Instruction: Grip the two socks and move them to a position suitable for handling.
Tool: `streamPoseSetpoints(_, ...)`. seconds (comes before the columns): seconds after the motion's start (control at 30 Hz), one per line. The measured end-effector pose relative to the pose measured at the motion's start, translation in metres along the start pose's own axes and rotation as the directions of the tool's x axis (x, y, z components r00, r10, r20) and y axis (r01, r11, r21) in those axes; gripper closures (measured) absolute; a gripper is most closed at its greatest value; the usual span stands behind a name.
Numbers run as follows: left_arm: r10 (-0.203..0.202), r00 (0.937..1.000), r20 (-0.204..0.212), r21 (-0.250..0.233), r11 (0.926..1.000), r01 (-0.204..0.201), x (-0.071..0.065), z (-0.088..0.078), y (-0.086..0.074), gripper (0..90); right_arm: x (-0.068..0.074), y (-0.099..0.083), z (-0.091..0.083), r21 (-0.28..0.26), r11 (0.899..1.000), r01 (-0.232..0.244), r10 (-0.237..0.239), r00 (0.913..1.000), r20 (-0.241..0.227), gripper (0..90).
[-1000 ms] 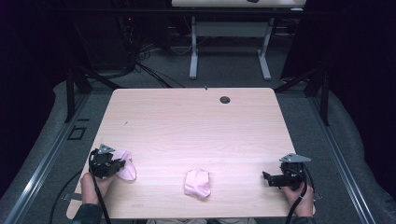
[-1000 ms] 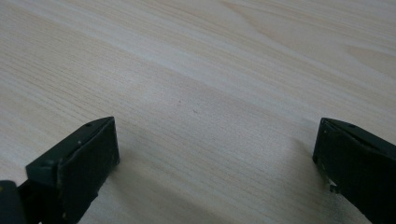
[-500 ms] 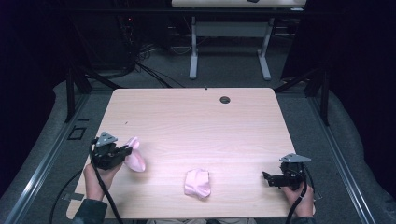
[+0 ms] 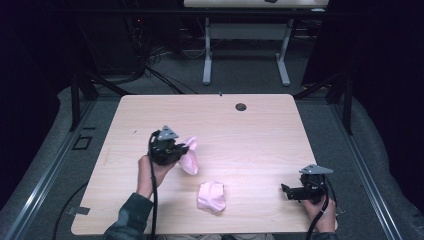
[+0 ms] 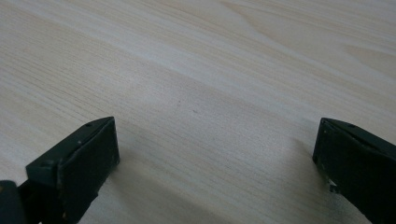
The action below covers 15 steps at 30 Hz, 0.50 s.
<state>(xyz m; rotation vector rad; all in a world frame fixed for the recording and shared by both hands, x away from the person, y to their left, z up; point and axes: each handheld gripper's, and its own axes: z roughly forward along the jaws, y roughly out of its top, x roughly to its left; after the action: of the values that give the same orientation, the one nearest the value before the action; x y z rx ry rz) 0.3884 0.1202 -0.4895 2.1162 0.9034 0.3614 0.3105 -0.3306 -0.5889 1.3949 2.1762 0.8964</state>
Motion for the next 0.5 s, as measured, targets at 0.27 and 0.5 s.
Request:
streamPoseSetpoints(0.27,-0.01,0.998,0.063,0.116,0.9932,0.003,-0.011,0.071,0.005,79.3,0.0,0.0,0.0,0.0,1.0,-0.001,0.001,1.0,0.001,0.0)
streamPoseSetpoints(0.5,-0.027,0.9977,0.062,0.165,0.9862,0.016,-0.009,0.094,0.0,64.8,0.0,0.0,0.0,0.0,1.0,-0.008,0.008,0.9999,0.008,0.0)
